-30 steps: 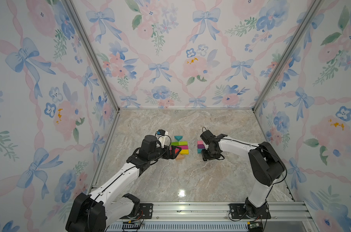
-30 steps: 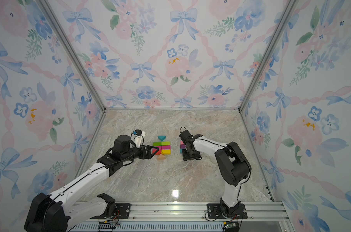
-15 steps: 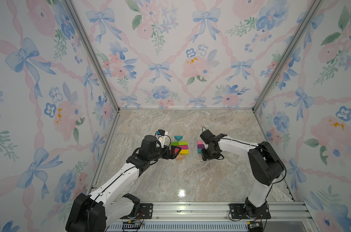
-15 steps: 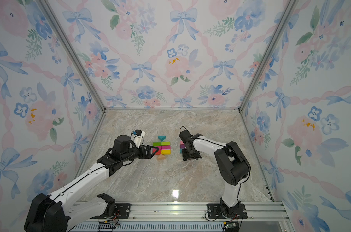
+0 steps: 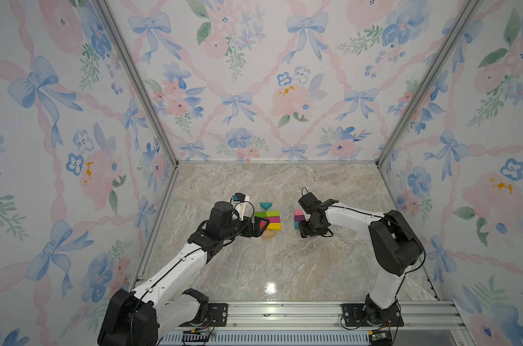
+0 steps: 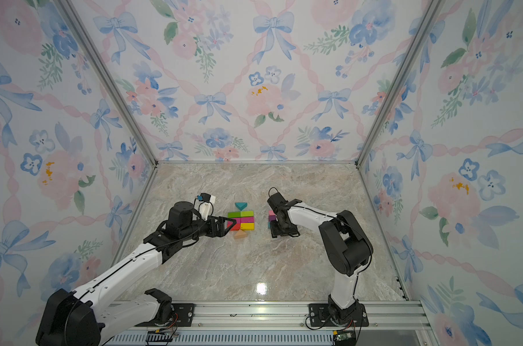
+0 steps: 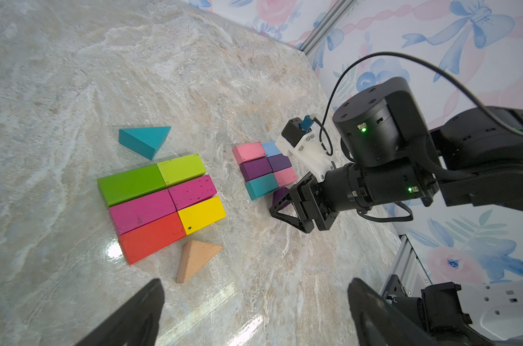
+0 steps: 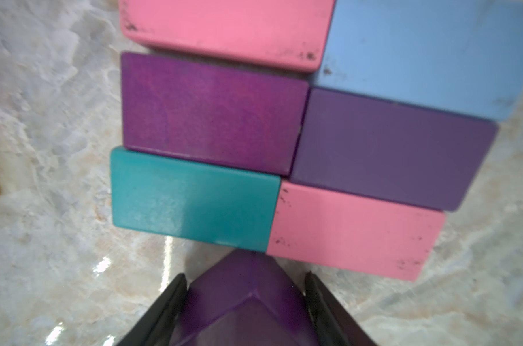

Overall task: Assemble a piece of candy with building blocks
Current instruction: Assemble the building block at the center of the board, then pick up the building block from the center of the board.

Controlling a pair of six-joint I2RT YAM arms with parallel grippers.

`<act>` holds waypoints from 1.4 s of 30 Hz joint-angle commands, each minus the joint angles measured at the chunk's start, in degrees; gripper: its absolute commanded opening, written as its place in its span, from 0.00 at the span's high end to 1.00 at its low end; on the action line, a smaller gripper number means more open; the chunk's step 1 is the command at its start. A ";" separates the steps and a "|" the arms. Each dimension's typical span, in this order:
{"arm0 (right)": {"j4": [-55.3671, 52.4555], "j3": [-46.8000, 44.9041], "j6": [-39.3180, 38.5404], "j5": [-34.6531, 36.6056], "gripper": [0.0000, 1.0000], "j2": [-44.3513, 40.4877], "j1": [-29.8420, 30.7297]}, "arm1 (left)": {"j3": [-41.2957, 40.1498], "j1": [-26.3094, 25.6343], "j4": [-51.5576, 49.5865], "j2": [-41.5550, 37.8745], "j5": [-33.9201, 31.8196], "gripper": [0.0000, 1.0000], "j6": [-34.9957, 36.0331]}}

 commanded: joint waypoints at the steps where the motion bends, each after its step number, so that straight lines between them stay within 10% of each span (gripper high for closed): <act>1: 0.89 -0.84 0.93 -0.61 0.37 1.65 -0.67 | -0.38 0.40 -0.78 -0.30 1.04 0.02 1.44; 19: -3.12 -3.53 1.27 0.81 0.13 -12.40 2.55 | 4.98 1.82 -8.68 3.32 -4.97 0.02 3.73; 23: -2.20 -7.16 2.02 0.96 0.05 -20.10 6.14 | 8.46 6.90 -17.02 7.57 -17.93 0.02 7.60; 29: 6.69 -11.52 1.04 -3.60 0.01 -24.35 9.71 | 8.76 17.56 -18.78 12.17 -20.19 0.02 6.27; 42: 22.93 -12.46 -3.18 -21.17 0.01 -14.95 14.02 | 8.15 29.03 -29.50 10.23 -36.62 0.02 0.19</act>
